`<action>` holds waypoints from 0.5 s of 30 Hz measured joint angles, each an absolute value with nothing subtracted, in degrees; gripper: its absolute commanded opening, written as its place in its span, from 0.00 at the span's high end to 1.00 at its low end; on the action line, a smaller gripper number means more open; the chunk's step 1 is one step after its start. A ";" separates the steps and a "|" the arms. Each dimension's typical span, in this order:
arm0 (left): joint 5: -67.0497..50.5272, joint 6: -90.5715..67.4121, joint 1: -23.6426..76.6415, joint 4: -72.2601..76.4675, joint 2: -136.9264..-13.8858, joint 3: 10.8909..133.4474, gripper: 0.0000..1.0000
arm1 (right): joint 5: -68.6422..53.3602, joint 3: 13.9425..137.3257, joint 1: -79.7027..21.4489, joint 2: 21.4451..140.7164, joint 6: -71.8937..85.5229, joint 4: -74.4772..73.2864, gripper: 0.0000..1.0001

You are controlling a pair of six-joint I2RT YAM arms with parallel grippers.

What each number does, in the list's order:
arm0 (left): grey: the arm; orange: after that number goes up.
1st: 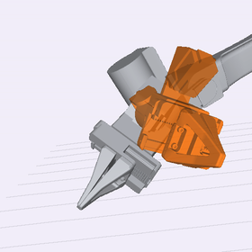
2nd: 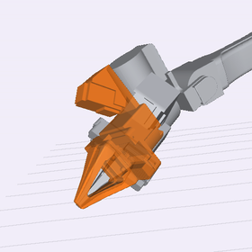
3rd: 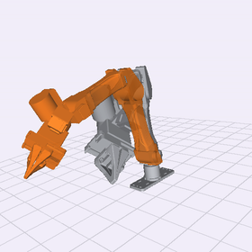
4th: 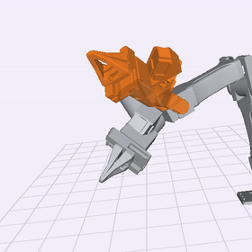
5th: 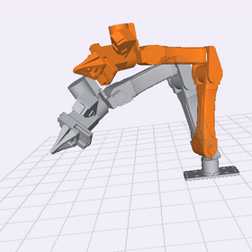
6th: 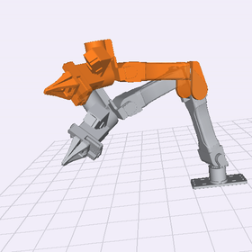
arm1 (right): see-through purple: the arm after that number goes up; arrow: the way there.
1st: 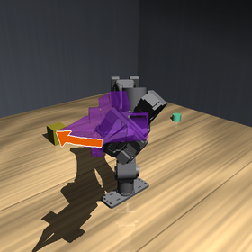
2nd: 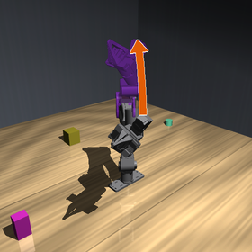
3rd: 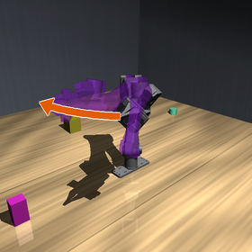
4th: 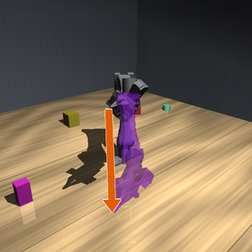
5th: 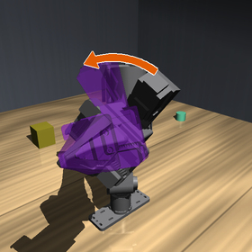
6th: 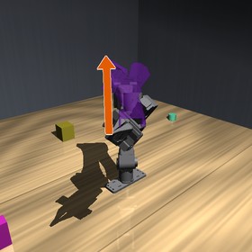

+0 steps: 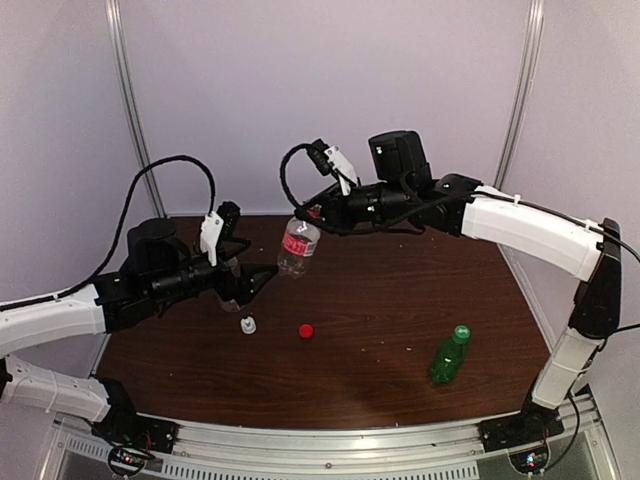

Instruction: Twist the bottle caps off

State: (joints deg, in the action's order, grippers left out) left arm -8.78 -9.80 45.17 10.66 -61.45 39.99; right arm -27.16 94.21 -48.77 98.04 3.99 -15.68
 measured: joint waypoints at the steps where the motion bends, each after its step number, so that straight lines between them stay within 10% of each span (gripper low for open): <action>1: -7.03 -9.96 45.17 10.00 -60.99 39.99 0.02 | -25.50 94.24 -48.71 98.41 3.49 -15.64 1.00; 15: 6.09 -11.90 45.17 4.93 -56.07 39.99 0.02 | -9.91 95.35 -48.45 115.35 -1.78 -15.42 1.00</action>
